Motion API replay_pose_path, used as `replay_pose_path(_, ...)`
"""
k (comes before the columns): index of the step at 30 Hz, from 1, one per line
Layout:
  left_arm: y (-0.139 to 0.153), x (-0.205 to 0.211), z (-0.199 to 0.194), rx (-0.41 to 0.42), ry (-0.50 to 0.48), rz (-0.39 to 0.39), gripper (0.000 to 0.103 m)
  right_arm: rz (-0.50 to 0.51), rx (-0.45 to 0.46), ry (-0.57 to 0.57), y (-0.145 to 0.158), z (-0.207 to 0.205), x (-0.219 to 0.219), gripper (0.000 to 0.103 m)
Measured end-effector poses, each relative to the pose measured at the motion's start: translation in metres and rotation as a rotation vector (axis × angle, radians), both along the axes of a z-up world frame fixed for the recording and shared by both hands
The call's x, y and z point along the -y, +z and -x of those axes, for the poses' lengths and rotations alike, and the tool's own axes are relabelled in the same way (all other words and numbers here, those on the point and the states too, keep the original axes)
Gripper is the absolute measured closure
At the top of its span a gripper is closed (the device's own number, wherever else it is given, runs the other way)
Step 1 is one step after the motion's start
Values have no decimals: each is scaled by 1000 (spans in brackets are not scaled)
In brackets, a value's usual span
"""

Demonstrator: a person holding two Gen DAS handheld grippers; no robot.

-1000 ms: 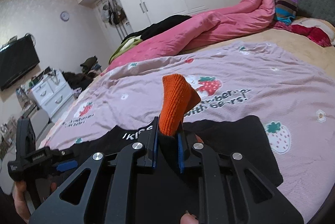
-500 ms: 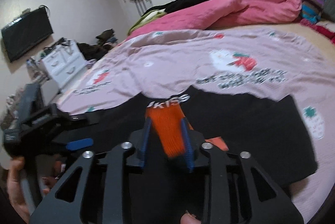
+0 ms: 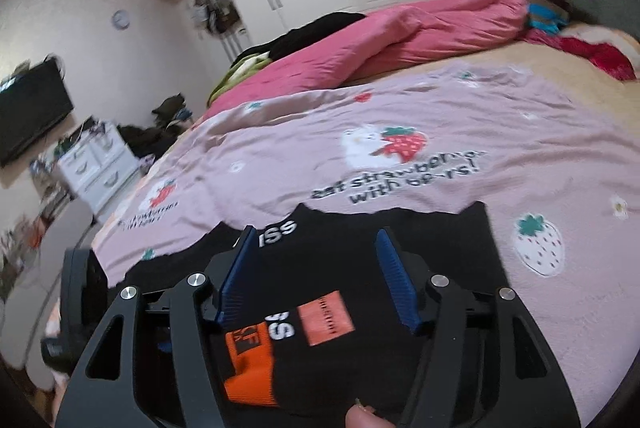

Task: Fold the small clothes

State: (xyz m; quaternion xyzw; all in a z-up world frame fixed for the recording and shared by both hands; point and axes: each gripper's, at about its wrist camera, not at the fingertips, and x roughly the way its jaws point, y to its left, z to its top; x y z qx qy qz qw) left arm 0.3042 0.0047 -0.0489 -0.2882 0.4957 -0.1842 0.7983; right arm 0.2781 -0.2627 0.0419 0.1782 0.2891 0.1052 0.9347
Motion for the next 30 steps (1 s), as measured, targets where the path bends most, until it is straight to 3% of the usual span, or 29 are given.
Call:
replay_pose_path(3,-5,15,2,7,-25,-28,41,-3,5,-32,0,2,14,43)
replay_pose_path(10,-8,37,3,48,-28,-104,47,-34,12,-84,1,6,35,43)
replay_pose_path(13,-8,46,5,83,-38,-165,56,-40,10,-105,0,7,41,43)
replay_pose_path(15,-6,54,2,106,-57,-189,75,-48,7,-117,-1,7,46,43)
replay_pose_path(17,-6,57,1,117,-92,-146,92,-53,5,-124,-1,9,51,43)
replay_pose_path(25,24,55,9,215,-137,-117,95,-75,0,-173,-4,16,73,43)
replay_pose_path(30,58,40,18,267,-145,-45,95,-89,3,-188,-2,19,80,43)
